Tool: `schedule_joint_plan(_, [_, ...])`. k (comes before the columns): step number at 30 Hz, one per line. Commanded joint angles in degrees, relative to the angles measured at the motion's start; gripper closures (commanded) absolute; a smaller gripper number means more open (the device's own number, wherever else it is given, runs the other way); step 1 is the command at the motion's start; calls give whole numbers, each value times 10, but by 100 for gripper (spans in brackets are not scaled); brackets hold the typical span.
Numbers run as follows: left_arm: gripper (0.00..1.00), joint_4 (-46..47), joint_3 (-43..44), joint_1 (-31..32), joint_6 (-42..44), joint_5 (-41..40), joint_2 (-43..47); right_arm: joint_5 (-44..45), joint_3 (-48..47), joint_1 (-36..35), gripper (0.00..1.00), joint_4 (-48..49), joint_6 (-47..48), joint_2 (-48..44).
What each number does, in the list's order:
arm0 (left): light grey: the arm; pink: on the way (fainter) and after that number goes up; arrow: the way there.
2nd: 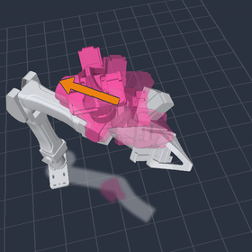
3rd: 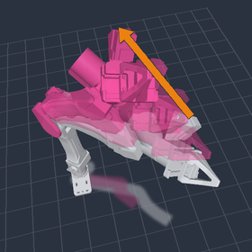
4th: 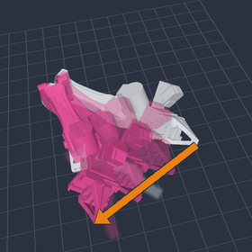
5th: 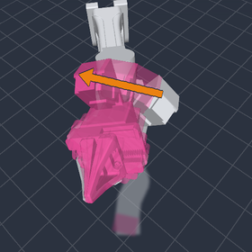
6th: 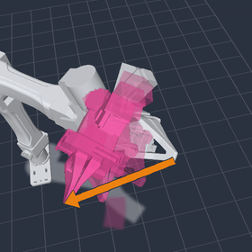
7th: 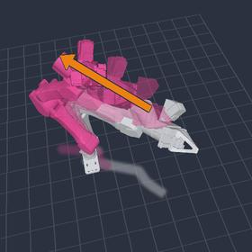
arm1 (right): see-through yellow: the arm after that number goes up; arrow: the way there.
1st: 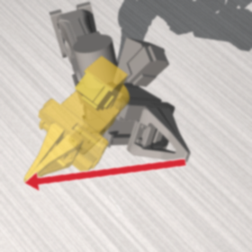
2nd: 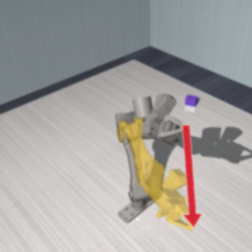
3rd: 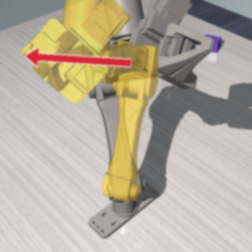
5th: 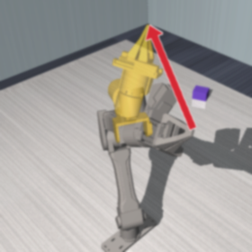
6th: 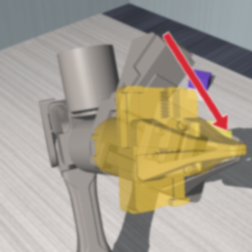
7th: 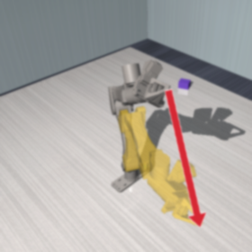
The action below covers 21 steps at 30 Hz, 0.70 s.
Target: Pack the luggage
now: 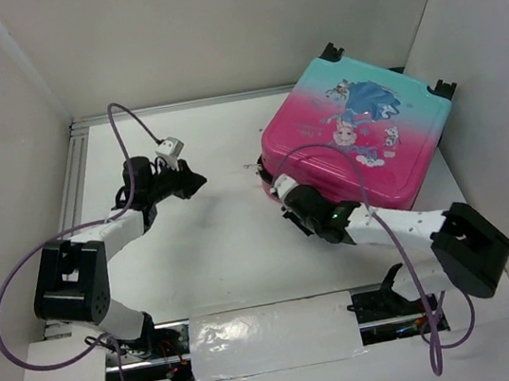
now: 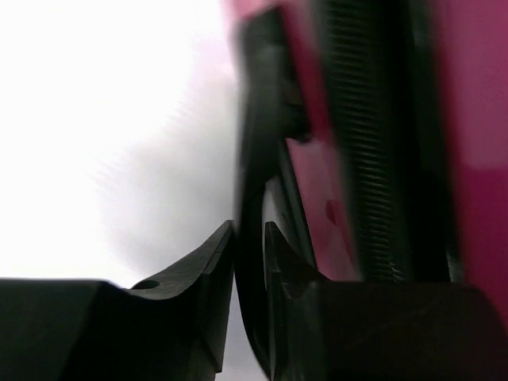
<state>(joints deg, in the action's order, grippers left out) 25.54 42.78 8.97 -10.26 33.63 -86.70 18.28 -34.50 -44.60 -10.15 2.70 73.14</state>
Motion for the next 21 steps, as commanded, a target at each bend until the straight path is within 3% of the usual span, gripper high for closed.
schedule_joint_plan(1, [76,9,33,-2,6,-43,-11,-95,-67,-116,100,58,29,72])
schedule_joint_plan(6, [76,25,-15,-54,-55,-98,17,-87,-179,-261,100,11,106,188])
schedule_joint_plan(11, [76,14,-21,-81,-80,-115,40,-54,-167,-330,100,-1,70,135])
schedule_joint_plan(16, [77,7,-4,-95,-97,-112,40,16,-42,-303,100,-12,-106,6])
schedule_joint_plan(21, [77,26,14,-83,-107,-76,27,11,-15,-200,100,-9,-164,-24])
